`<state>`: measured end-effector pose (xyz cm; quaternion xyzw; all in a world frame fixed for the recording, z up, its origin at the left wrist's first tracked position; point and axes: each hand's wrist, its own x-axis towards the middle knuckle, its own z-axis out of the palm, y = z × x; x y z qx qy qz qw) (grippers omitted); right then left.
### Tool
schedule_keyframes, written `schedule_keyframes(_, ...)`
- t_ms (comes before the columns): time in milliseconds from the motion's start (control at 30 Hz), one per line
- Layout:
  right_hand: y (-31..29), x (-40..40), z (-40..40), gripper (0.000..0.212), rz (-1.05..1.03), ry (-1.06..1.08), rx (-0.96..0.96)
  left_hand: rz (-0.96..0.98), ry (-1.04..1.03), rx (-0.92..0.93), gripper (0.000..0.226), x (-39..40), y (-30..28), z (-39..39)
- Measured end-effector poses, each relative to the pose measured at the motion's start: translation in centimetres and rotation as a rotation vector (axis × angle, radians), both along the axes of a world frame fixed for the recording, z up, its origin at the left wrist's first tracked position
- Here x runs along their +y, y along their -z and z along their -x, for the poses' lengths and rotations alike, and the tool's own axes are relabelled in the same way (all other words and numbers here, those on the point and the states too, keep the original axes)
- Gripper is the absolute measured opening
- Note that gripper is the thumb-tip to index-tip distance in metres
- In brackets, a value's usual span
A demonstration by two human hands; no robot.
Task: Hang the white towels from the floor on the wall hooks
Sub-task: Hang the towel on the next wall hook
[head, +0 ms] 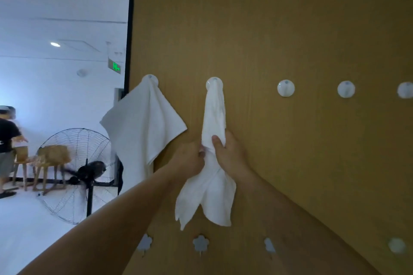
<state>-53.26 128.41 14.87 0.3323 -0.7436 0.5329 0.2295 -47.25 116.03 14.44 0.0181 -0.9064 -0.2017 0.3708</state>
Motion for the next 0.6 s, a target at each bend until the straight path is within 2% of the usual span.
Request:
schedule_keyframes(67, 1.1, 0.6, -1.2, 0.037, -0.037, 0.027, -0.070, -0.001, -0.001, -0.164, 0.046, -1.3, 1.5, -1.4)
schedule_keyframes(133, 2.4, 1.3, -2.9, 0.030, -0.100, 0.087, -0.083, 0.037, -0.005, -0.192, 0.051, -2.5, 2.5, -2.8)
schedule_keyframes(200, 3.9, 2.2, -4.8, 0.025, -0.163, 0.170, -0.095, 0.110, -0.033, -0.087, 0.049, -2.9, 3.2, -4.4)
schedule_keyframes(300, 6.1, 3.9, -8.4, 0.040, -0.240, 0.313, -0.142, 0.111, -0.003, 0.179, 0.041, -1.6, 4.0, -7.2)
schedule_keyframes(400, 8.1, 6.0, -12.4, 0.055, -0.329, 0.480, -0.145, 0.161, 0.161, 0.256, 0.035, 1.3, 5.0, -9.8)
schedule_keyframes(600, 11.5, 13.7, -22.1, 0.058, -0.554, 0.780, -0.208, 0.240, 0.540, 0.103, 0.038, 10.0, 8.5, -13.9)
